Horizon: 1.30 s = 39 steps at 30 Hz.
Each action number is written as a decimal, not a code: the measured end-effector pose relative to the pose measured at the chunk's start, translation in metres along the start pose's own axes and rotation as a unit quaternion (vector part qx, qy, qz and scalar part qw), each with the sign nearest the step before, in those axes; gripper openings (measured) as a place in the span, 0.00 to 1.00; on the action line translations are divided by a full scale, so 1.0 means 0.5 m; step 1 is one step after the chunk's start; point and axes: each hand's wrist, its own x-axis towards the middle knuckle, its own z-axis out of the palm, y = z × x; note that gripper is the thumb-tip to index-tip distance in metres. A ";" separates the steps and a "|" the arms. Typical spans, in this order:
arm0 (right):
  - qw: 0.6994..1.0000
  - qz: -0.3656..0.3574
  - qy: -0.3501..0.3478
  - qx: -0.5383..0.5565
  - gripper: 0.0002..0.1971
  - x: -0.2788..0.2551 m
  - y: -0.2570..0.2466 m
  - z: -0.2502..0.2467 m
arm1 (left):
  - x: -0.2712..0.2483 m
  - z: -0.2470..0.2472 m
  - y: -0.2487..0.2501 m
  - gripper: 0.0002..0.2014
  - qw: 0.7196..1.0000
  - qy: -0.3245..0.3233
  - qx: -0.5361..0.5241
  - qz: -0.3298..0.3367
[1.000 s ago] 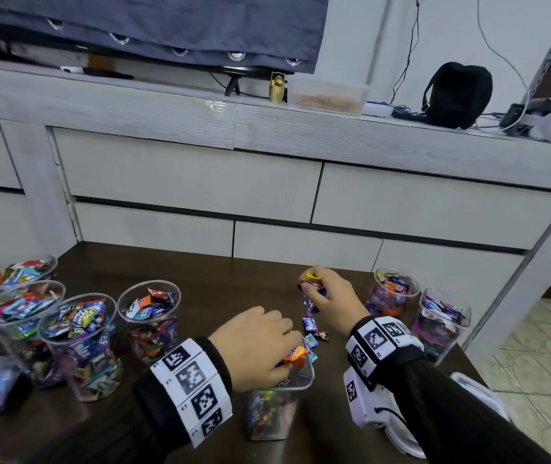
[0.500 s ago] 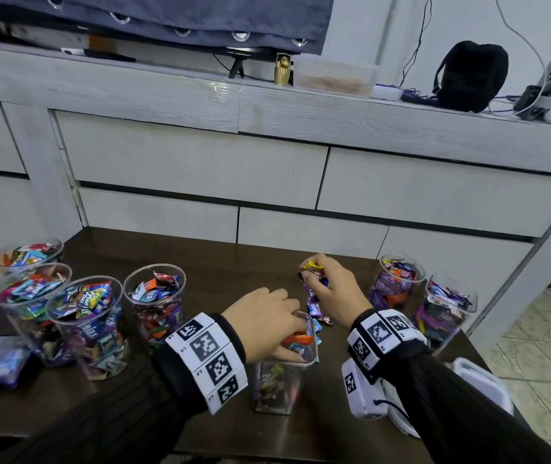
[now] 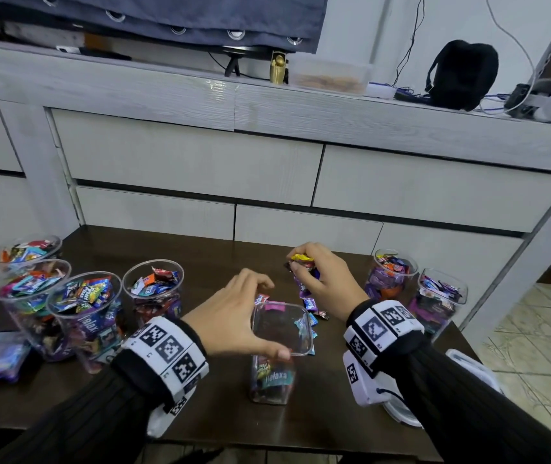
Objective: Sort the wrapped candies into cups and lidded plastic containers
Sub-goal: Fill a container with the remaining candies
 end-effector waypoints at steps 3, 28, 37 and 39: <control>0.999 -0.042 -0.006 0.000 0.07 -0.019 -0.033 0.015 | -0.003 0.026 -0.017 0.65 0.996 -0.056 -0.071 -0.024; 0.965 -0.155 -0.199 -0.067 0.08 -0.072 -0.072 0.032 | 0.007 0.034 -0.006 0.41 0.987 -0.049 -0.152 -0.023; 0.979 -0.107 -0.174 0.010 0.04 -0.070 -0.063 0.035 | 0.002 0.033 -0.002 0.37 0.983 -0.053 -0.173 -0.014; 0.988 -0.063 -0.126 0.057 0.03 -0.071 -0.053 0.037 | 0.003 0.036 -0.007 0.38 0.982 -0.056 -0.182 -0.009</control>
